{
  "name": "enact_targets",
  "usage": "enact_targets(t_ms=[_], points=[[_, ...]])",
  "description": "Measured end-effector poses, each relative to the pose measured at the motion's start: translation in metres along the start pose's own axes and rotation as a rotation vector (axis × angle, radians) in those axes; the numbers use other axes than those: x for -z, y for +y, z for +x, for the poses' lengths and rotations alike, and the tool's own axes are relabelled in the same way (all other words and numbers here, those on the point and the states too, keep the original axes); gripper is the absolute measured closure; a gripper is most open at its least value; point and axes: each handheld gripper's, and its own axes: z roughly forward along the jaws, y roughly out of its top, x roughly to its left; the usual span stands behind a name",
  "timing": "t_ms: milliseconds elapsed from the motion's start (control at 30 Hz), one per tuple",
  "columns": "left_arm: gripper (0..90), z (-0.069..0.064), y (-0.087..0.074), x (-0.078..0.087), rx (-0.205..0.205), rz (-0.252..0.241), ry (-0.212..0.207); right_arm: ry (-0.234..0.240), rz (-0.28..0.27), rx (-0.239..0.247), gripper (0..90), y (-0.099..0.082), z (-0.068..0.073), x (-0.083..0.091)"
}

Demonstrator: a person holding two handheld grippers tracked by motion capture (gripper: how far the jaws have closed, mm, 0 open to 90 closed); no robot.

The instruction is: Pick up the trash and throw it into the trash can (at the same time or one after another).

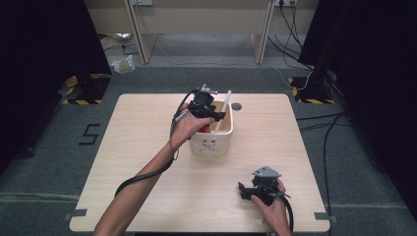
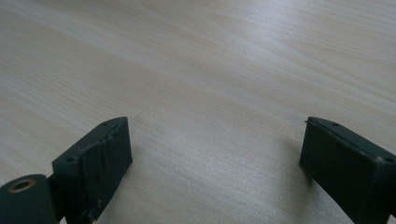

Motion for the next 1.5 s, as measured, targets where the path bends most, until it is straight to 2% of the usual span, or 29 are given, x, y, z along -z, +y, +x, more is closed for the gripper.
enact_targets(t_ms=[367, 833, 1300, 1500], points=[[44.0, 0.004, -0.009, 0.027, -0.015, -0.035, -0.017, -0.001, -0.002, 0.001, 9.1, 0.0, 0.0, 0.0], [39.0, 0.016, -0.029, 0.058, -0.004, -0.071, -0.028, 0.0, -0.002, 0.001, 9.1, 0.0, 0.0, 0.0], [37.9, 0.016, -0.054, 0.08, -0.01, -0.113, -0.037, 0.002, -0.002, -0.003, 9.1, 0.0, 0.0, 0.0], [36.9, 0.016, -0.066, 0.088, -0.018, -0.115, -0.039, 0.001, -0.002, -0.002, 9.1, 0.0, 0.0, 0.0]])
